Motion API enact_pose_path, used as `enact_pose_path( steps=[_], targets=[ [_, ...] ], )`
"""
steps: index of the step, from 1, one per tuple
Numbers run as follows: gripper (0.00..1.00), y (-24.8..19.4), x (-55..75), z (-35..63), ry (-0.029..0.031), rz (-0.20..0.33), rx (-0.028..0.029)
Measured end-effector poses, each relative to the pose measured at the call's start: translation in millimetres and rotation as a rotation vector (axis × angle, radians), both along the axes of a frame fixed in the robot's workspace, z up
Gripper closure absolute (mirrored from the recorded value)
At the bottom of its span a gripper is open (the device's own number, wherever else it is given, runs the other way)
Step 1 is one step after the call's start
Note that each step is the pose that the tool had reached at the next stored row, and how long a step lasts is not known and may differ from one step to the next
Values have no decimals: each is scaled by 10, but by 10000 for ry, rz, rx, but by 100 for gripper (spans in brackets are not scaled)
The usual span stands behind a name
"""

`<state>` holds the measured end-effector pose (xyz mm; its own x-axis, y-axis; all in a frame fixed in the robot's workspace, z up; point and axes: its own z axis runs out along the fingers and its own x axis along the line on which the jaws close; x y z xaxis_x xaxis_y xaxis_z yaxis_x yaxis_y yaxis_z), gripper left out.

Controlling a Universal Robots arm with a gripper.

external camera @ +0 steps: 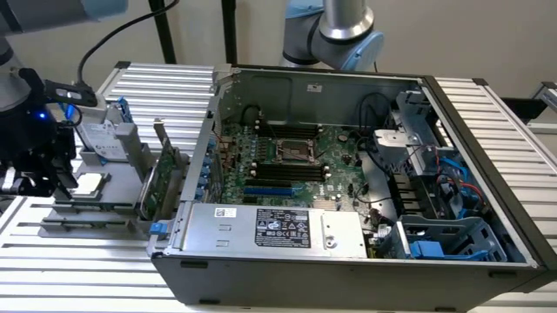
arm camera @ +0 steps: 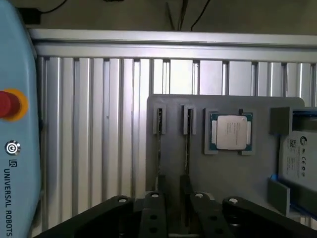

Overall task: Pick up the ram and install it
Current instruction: 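Pick up the ram and move it above insertion slot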

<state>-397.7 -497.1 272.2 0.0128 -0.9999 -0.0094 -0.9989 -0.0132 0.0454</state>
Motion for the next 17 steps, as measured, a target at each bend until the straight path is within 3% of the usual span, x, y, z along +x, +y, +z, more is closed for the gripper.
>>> enact_pose_path(
  steps=[6,17],
  targets=[
    [100,-43,0,-80,-25,208,1],
    [100,-72,25,-277,-27,377,0]
  ],
)
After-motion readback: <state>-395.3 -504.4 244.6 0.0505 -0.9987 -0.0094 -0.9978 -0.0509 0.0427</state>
